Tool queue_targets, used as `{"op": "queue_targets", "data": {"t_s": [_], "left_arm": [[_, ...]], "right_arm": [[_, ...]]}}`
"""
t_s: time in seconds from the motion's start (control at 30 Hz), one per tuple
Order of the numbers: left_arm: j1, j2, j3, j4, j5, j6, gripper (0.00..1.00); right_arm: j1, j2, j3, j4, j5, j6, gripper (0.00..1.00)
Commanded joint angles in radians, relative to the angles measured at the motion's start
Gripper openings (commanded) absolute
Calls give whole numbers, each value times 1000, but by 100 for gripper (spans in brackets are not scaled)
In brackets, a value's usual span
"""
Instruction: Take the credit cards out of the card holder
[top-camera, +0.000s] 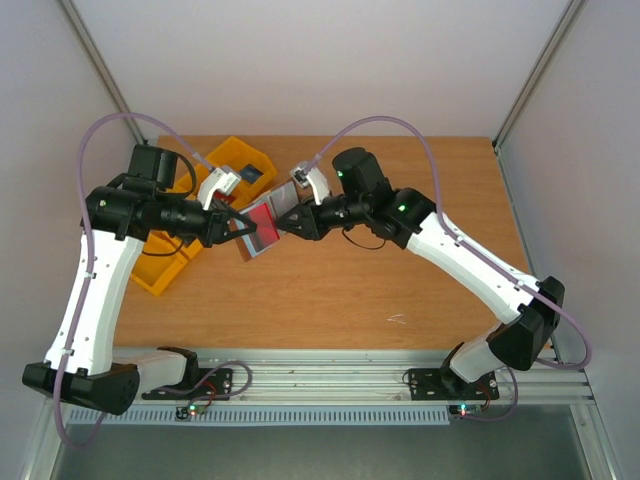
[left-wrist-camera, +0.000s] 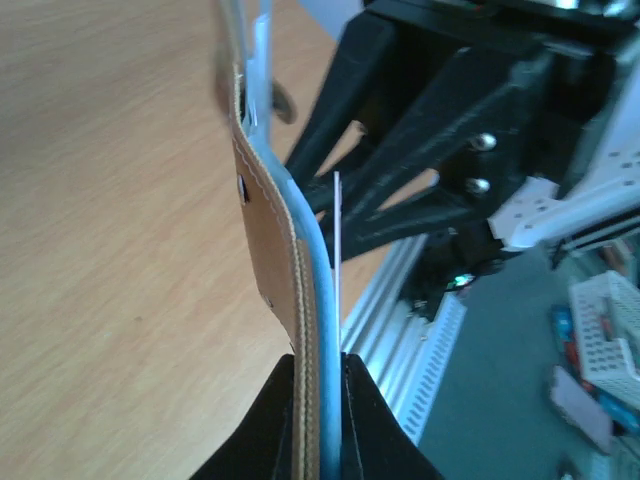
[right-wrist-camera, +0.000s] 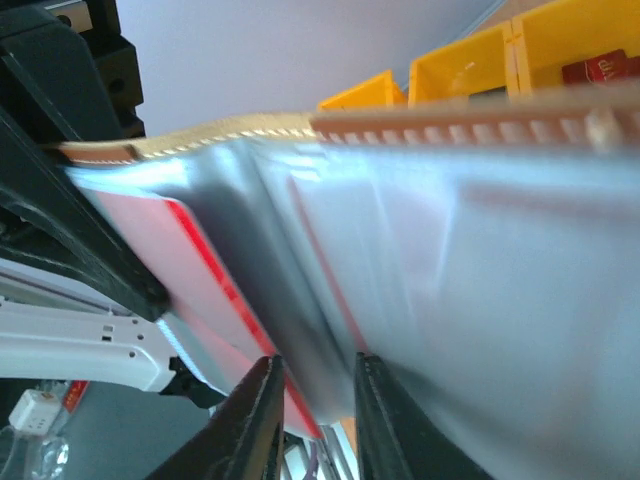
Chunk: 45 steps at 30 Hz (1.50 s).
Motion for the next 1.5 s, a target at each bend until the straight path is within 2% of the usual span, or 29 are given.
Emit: {"op": "queue_targets", "data": {"t_s": [0.0, 0.13, 0.37, 0.57, 0.63, 0.9, 1.17, 1.4, 1.47], "left_arm": [[6, -25, 39, -50, 249, 67, 0], [6, -22, 50, -89, 300, 135, 0], [6, -21, 61, -110, 306, 169, 0], [7, -27, 82, -148, 310, 234, 0], [6, -27, 91, -154, 319, 241, 0], [6, -22, 97, -158, 342, 250, 0], [6, -21, 96, -155, 344, 250, 0], [6, -19, 93, -154, 343, 247, 0], [6, -19, 93, -152, 344, 249, 0]], "right_arm": [[-28, -40, 36, -76, -164, -121, 26], [-29, -37, 61, -122, -300, -172, 25], [-29, -54, 91, -146, -429, -225, 22], [-80, -65, 195, -348, -406, -356, 24], [-80, -59, 233, -381, -410, -356, 26], [-34, -30, 196, -259, -366, -256, 32], [-15, -2, 198, -243, -374, -238, 20], [2, 15, 203, -258, -371, -246, 21], [4, 17, 202, -255, -379, -246, 17]]}}
